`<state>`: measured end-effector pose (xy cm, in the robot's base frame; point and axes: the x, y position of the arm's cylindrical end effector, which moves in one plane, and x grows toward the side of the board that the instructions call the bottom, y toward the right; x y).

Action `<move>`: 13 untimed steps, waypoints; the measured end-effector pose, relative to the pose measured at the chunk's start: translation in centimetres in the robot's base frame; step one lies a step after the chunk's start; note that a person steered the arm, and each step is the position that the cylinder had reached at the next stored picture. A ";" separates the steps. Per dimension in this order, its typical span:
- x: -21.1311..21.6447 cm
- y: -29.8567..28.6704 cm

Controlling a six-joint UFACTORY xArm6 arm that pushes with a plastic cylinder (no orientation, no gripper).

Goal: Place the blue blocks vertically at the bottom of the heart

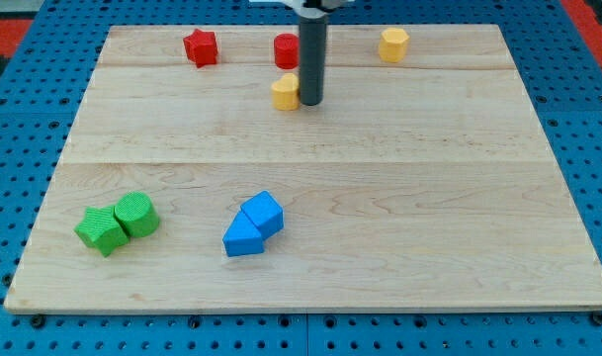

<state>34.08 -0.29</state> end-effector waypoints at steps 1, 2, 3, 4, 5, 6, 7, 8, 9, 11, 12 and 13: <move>0.0 -1.8; 4.0 4.5; 15.7 10.5; 23.2 7.0; 23.2 -0.2; 19.2 -2.7; 14.4 -3.5; 14.9 -1.4; 15.9 -8.2; 12.6 -12.4; 8.5 -11.6; 6.8 -13.1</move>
<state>40.93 -13.42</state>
